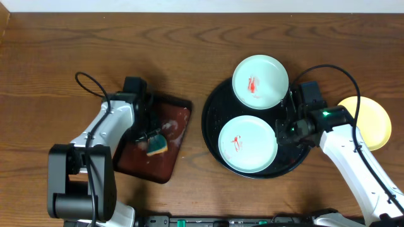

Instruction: Clean dirty plates on tray and stack at the side

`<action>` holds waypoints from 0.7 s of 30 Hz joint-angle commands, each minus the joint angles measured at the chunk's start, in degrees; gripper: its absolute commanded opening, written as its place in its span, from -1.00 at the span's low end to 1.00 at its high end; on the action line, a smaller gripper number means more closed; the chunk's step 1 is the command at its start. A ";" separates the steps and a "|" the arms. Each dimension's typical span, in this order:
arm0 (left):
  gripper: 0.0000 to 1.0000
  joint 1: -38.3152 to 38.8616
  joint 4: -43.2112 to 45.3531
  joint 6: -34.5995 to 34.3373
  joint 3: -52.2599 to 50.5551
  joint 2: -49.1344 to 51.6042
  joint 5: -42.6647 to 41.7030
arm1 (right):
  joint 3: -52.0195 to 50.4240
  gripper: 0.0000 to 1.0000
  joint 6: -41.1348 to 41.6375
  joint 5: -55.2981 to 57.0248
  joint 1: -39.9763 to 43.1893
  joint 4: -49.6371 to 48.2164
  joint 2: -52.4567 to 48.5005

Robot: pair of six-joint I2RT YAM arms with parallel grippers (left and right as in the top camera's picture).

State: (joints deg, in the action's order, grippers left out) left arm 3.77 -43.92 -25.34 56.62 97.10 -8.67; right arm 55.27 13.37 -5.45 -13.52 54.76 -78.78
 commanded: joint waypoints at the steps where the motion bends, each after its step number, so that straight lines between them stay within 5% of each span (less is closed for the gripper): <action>1: -0.85 0.02 -3.80 2.05 5.90 -1.81 0.11 | -0.33 -0.49 -0.17 2.45 -0.42 -0.13 0.02; 12: -0.85 0.11 -12.61 8.33 10.75 -10.80 -2.80 | -14.38 -0.35 -0.17 -1.77 -0.42 -15.28 -0.11; 21: -0.85 3.93 -15.26 10.12 10.75 -16.59 -2.99 | -22.27 -0.63 -0.07 -3.02 -0.42 -29.31 -1.62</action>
State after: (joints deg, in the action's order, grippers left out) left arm 5.82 -58.78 -16.97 66.39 82.48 -10.66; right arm 34.13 13.19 -7.18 -13.52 26.65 -79.20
